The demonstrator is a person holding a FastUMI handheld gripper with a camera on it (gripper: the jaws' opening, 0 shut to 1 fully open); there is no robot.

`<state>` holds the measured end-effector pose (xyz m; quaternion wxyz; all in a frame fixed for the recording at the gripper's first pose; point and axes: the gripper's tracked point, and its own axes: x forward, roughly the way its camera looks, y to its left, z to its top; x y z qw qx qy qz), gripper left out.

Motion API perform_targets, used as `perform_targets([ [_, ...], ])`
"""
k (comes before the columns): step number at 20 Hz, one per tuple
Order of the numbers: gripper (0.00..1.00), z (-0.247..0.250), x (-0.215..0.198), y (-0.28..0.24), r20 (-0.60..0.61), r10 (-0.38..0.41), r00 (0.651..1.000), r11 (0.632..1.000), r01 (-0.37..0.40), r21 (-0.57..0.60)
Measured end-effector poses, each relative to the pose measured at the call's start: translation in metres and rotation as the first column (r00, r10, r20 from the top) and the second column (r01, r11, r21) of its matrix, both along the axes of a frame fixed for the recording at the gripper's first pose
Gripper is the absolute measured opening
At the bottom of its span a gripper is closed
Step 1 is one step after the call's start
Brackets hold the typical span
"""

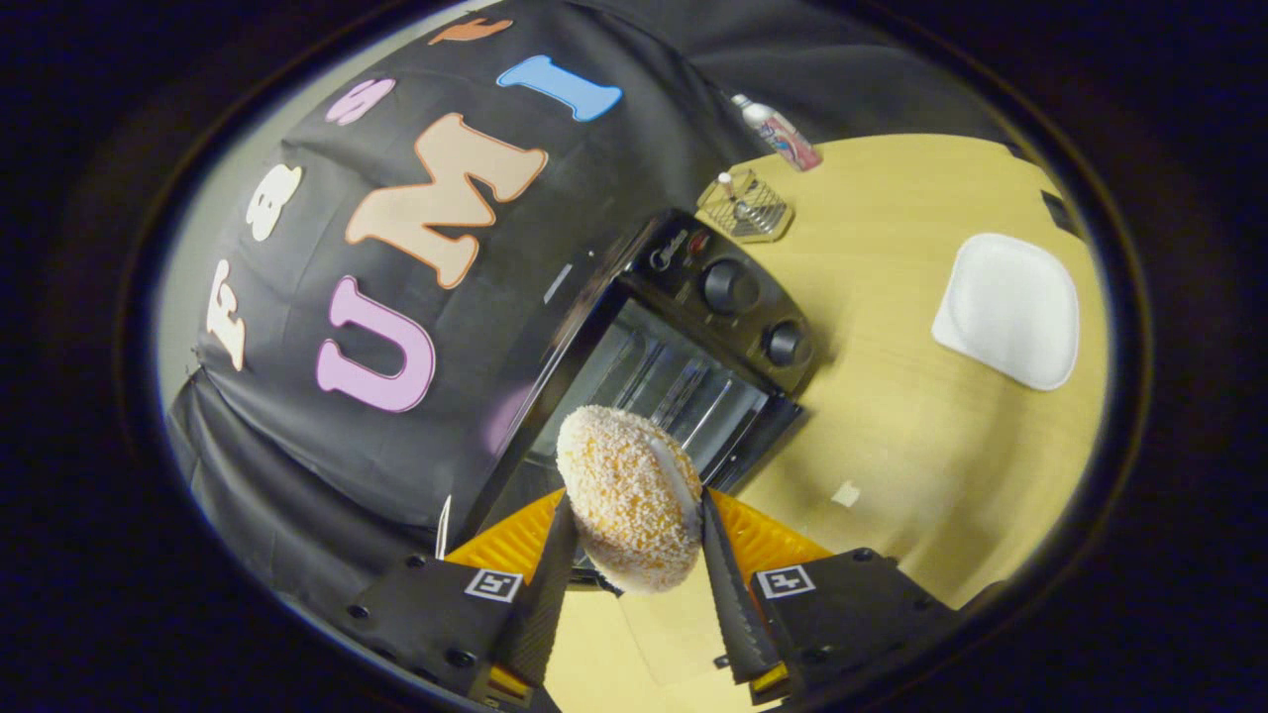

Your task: Open the toaster oven, put the food inside, and close the toaster oven door.

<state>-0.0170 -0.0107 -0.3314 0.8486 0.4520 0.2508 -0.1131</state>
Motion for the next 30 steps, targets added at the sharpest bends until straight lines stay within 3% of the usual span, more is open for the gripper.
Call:
perform_targets([
  [9, 0.70, -0.012, 0.048, 0.023, 0.010, 0.018, 1.000, 0.999, -0.019, 0.046],
  [13, 0.77, -0.014, 0.056, 0.028, 0.029, 0.051, 0.998, 0.998, -0.052, 0.033],
  [18, 0.88, -0.024, 0.048, 0.021, -0.019, 0.071, 0.997, 0.997, -0.071, -0.002],
  [23, 1.00, -0.017, 0.049, 0.018, 0.018, 0.067, 0.998, 0.998, -0.067, -0.003],
  [30, 1.00, -0.010, 0.038, 0.017, 0.034, 0.086, 0.996, 0.996, -0.086, -0.019],
])
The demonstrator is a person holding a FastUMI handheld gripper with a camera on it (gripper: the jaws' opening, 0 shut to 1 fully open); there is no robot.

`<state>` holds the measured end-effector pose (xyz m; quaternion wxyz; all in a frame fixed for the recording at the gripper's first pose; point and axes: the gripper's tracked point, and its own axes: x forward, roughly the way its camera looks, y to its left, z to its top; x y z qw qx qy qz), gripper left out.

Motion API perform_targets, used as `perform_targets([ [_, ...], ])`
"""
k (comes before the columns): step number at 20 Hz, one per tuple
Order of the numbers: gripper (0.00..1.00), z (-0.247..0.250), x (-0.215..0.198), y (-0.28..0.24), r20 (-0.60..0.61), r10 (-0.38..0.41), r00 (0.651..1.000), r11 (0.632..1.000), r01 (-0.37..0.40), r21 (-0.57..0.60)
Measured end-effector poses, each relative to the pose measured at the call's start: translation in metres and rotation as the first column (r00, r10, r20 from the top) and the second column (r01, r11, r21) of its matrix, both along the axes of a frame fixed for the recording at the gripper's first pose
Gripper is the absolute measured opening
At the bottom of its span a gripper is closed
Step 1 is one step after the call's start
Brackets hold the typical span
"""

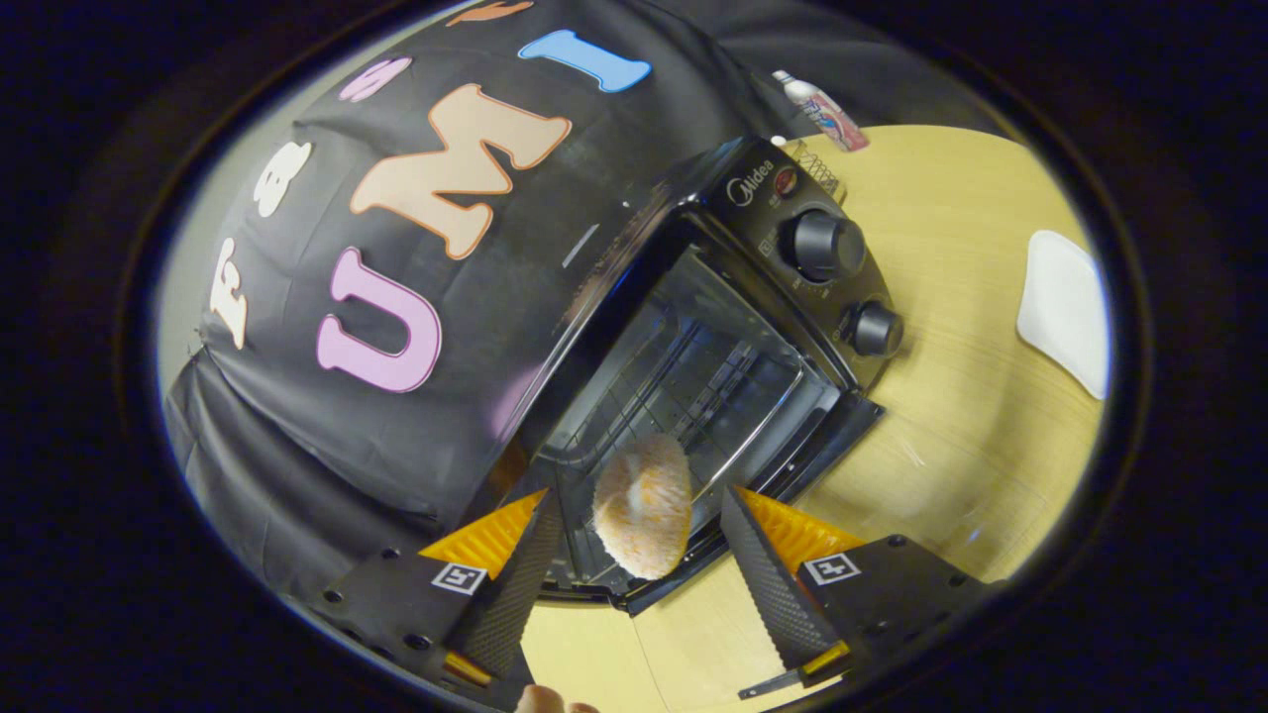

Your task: Open the toaster oven, put the food inside, and close the toaster oven door.

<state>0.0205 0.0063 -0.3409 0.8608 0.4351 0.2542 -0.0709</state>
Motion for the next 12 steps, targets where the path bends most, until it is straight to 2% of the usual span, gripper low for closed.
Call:
perform_targets([
  [12, 1.00, -0.008, -0.066, -0.002, -0.037, 0.101, 0.994, 0.989, -0.104, -0.107],
])
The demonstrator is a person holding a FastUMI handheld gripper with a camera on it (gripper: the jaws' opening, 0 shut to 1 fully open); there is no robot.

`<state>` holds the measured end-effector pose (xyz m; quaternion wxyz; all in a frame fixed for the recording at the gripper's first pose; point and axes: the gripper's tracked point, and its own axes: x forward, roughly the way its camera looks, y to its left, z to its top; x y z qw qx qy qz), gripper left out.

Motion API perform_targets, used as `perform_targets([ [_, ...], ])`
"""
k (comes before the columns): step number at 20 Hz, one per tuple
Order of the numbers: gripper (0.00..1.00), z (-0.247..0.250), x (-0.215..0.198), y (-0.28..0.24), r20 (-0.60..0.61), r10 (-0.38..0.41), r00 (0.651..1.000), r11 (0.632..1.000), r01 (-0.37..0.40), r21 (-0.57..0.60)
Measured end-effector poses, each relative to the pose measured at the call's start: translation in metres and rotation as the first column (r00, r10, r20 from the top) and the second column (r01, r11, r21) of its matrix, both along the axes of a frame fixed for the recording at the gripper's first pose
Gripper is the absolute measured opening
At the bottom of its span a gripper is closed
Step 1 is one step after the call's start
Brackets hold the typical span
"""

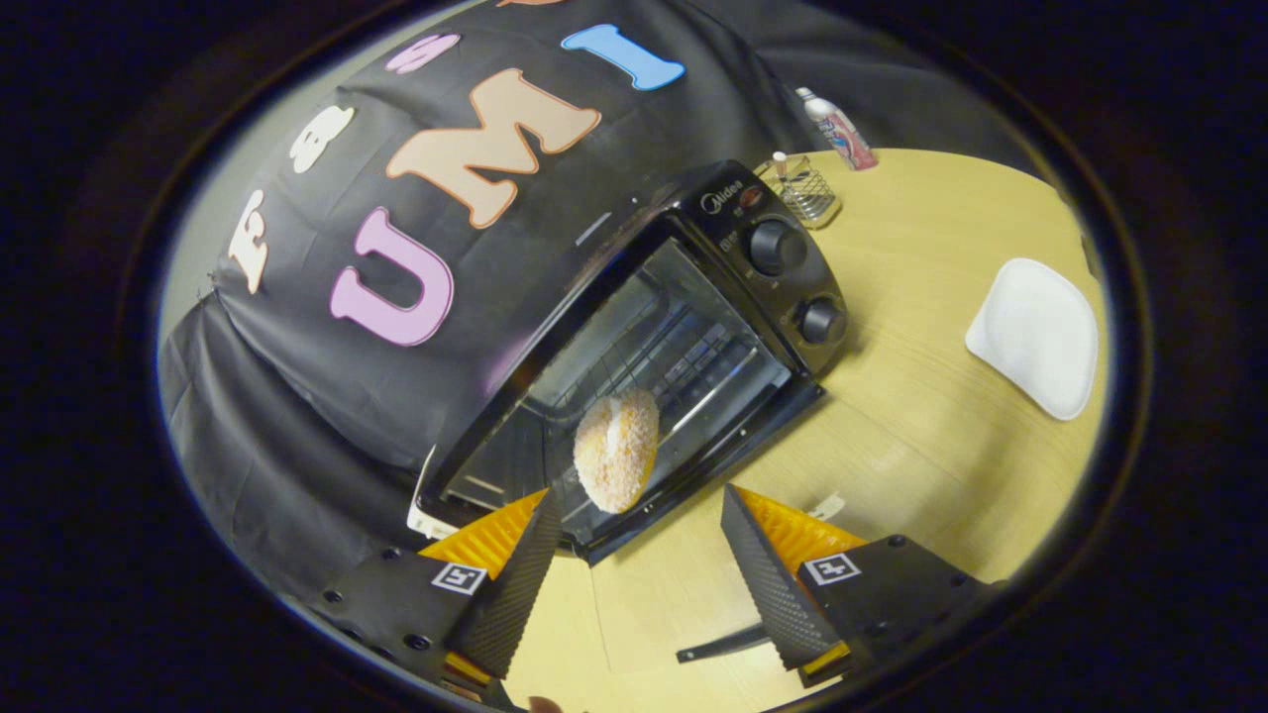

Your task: Open the toaster oven, put the food inside, and close the toaster oven door.

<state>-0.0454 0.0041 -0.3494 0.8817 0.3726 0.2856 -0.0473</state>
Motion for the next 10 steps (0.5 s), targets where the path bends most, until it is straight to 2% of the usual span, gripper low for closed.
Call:
perform_targets([
  [6, 1.00, -0.018, -0.038, 0.009, -0.062, 0.074, 0.995, 0.995, -0.078, -0.061],
  [10, 1.00, -0.035, -0.071, 0.010, -0.139, 0.135, 0.981, 0.975, -0.156, -0.157],
])
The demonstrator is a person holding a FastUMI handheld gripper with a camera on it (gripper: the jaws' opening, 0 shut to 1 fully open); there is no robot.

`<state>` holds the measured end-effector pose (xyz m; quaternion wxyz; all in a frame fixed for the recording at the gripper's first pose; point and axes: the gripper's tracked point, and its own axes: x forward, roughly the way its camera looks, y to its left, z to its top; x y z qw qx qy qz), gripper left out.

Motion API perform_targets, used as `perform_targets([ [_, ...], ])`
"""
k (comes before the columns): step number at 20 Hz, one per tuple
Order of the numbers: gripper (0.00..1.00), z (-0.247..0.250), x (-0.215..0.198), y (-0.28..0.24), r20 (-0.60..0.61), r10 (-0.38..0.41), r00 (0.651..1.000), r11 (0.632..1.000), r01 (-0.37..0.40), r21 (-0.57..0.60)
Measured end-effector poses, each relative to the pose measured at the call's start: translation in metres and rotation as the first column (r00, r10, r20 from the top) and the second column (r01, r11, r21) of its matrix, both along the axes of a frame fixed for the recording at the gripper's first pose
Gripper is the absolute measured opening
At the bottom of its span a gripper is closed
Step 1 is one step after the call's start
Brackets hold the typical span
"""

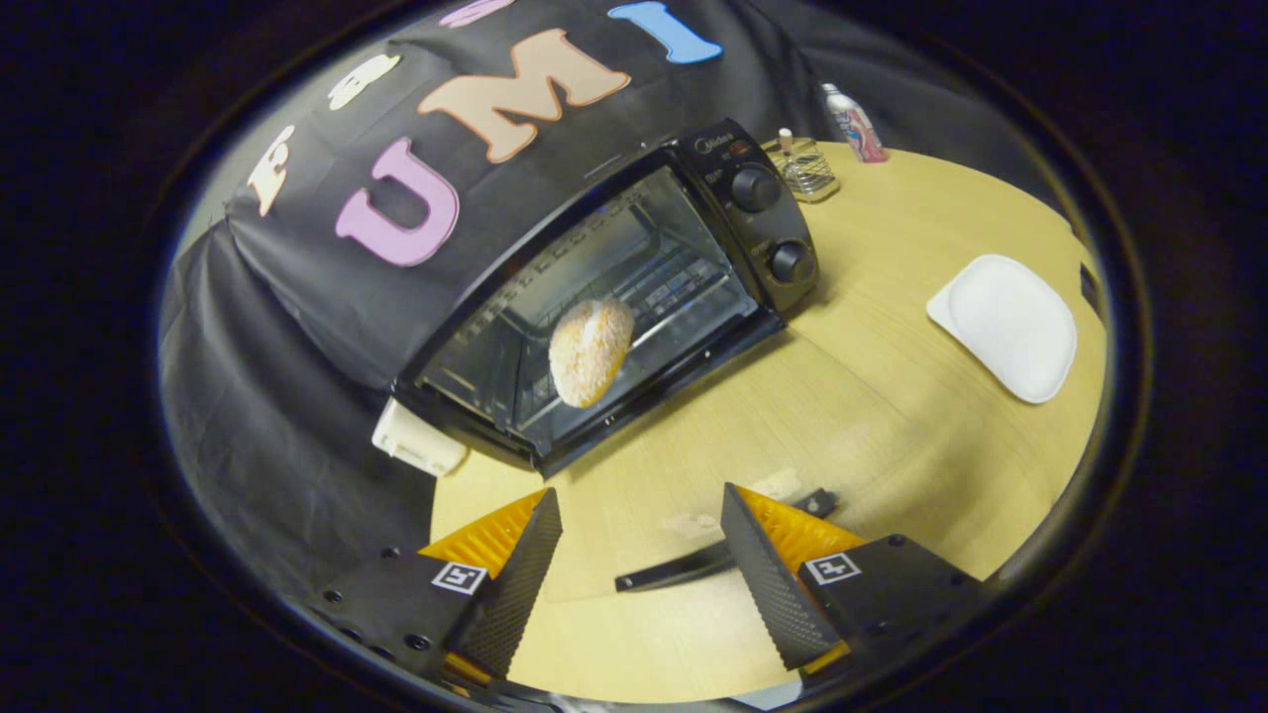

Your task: Open the toaster oven, put the food inside, and close the toaster oven door.

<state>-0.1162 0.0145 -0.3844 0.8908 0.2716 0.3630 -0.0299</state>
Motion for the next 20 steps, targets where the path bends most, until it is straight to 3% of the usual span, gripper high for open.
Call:
perform_targets([
  [4, 1.00, -0.012, -0.025, 0.005, -0.046, 0.079, 0.996, 0.994, -0.082, -0.073],
  [9, 1.00, -0.038, -0.051, -0.004, -0.144, 0.162, 0.976, 0.960, -0.190, -0.208],
  [14, 1.00, -0.064, -0.062, -0.015, -0.264, 0.191, 0.945, 0.907, -0.273, -0.320],
  [20, 1.00, -0.066, -0.048, -0.017, -0.281, 0.215, 0.935, 0.879, -0.311, -0.361],
])
